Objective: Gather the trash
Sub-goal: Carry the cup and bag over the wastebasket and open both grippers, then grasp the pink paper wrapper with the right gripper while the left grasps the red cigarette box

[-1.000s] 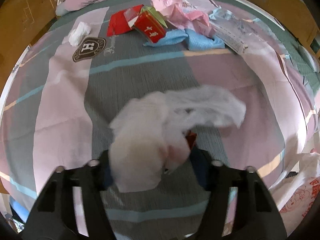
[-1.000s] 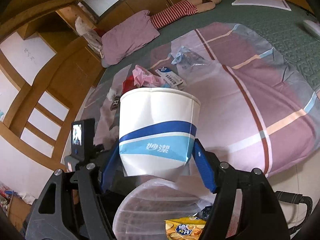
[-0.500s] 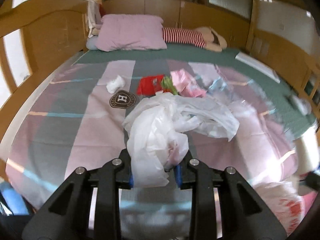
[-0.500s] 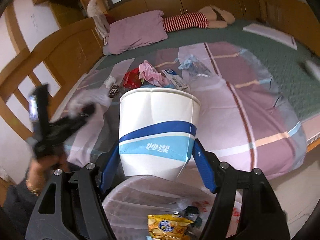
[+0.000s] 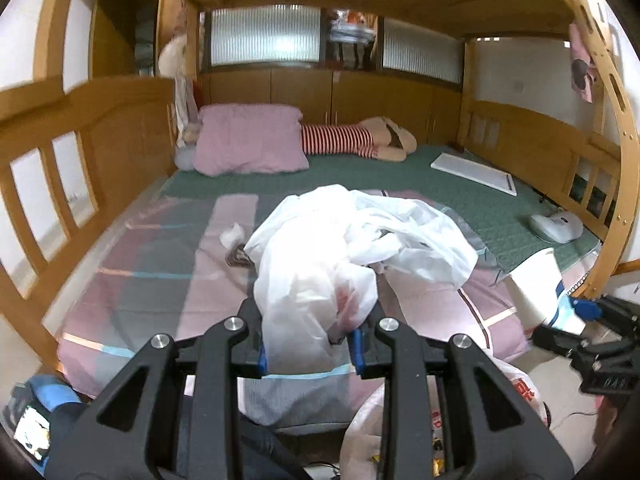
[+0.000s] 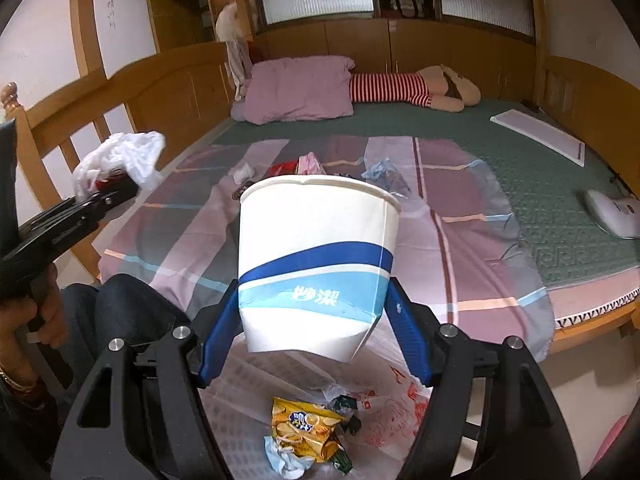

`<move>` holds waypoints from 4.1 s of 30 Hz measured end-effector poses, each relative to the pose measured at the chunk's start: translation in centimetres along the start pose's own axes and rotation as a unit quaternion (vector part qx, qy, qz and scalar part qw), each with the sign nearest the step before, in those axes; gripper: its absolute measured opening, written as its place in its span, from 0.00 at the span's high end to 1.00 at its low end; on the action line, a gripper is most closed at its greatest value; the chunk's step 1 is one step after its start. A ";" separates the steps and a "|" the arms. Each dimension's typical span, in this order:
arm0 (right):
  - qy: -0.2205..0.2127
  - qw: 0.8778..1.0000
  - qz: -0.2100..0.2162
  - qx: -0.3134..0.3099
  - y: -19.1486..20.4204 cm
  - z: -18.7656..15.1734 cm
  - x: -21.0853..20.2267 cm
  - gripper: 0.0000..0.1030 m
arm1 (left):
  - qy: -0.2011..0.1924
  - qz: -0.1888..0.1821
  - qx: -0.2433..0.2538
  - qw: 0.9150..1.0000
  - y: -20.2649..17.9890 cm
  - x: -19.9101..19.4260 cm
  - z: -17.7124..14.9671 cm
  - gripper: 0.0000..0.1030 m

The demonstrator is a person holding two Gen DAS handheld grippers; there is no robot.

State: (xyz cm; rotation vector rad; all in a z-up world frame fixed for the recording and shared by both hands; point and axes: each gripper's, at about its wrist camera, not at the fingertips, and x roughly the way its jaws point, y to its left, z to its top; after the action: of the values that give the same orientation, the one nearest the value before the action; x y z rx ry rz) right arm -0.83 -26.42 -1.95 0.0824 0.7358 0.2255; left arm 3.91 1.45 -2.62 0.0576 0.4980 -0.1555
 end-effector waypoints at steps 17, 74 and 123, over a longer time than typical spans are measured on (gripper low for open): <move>0.146 0.989 0.007 0.019 -1.0 -4.6 4.8 0.24 | 0.028 -0.042 0.023 0.998 -2.6 -0.1 -2.4 0.71; 0.080 0.991 -0.028 0.102 -0.7 12.5 28.4 0.17 | 0.090 0.067 0.002 0.994 5.5 19.5 -1.4 0.11; 0.078 0.974 0.107 0.186 -1.9 5.3 24.2 0.61 | 0.296 0.075 -0.088 0.948 6.7 35.7 -3.8 0.07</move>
State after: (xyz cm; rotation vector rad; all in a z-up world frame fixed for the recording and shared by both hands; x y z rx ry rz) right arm 20.49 -22.65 -14.24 0.5081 0.9204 0.2994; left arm 34.14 3.66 -22.91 -0.0364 1.1032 0.0623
